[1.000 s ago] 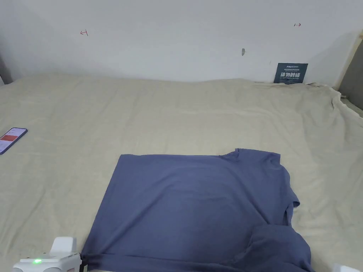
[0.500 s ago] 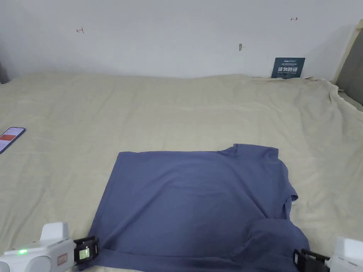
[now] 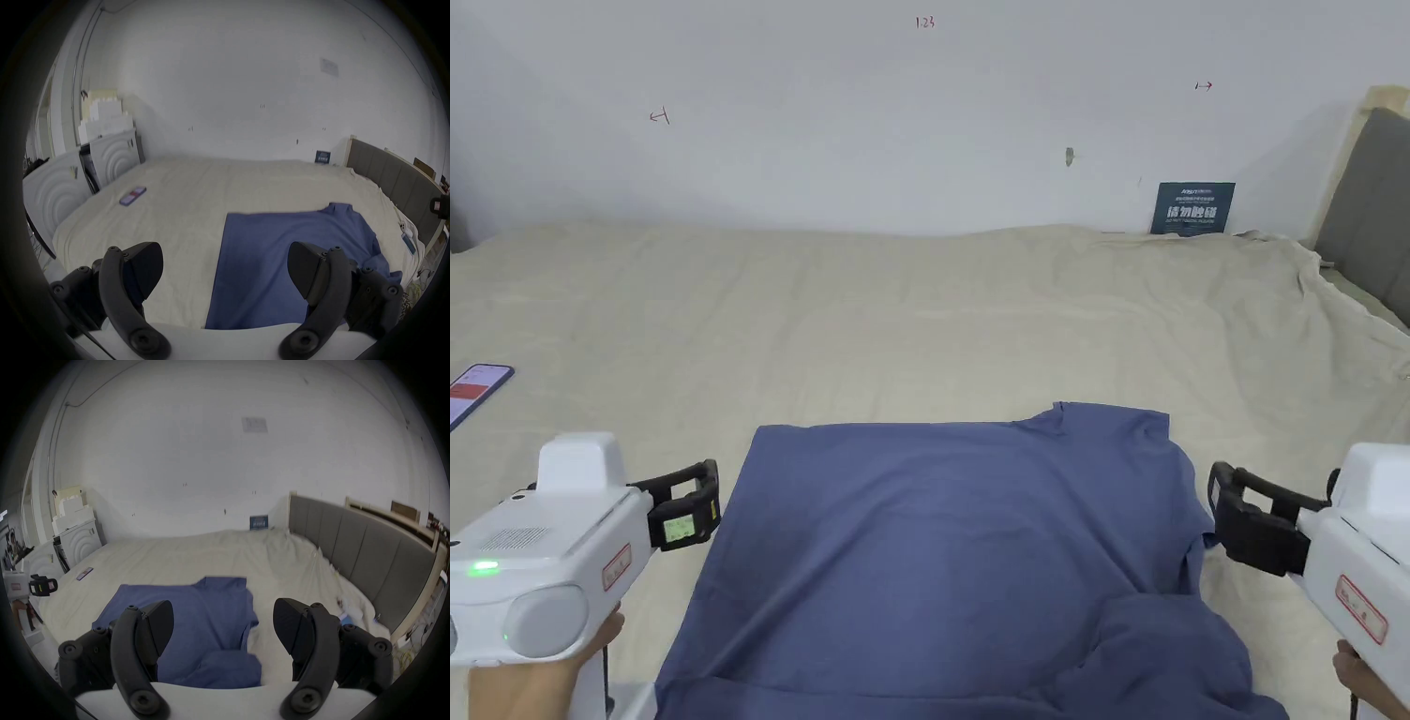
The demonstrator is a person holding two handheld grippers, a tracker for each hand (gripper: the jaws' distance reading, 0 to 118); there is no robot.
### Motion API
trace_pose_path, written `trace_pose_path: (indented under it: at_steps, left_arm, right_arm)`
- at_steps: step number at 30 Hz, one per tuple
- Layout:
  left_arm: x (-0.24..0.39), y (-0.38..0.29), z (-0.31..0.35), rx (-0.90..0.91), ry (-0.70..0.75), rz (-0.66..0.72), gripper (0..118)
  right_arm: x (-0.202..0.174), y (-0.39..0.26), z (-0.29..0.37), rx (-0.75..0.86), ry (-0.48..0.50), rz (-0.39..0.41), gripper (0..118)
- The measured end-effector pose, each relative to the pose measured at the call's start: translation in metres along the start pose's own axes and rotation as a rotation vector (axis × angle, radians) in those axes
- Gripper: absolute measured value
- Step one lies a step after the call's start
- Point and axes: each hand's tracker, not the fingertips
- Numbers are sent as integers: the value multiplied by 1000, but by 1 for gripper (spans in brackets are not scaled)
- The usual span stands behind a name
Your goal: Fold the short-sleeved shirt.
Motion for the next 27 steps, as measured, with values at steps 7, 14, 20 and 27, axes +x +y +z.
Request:
trace_pose_path:
  at_steps: [7, 14, 20, 27]
  left_arm:
    - [20, -5, 5, 76, -33, 9, 25]
    - [19, -9, 0, 14, -95, 41, 0]
    - [2, -19, -12, -160, -108, 66, 0]
    - [-24, -72, -30, -433, -90, 127, 59]
  right_arm:
    - [-23, 9, 5, 60, -22, 28, 4]
    - [-21, 6, 2, 79, -6, 46, 0]
    - [-19, 0, 0, 58, 4, 28, 0]
    - [-12, -13, -6, 17, 0, -5, 0]
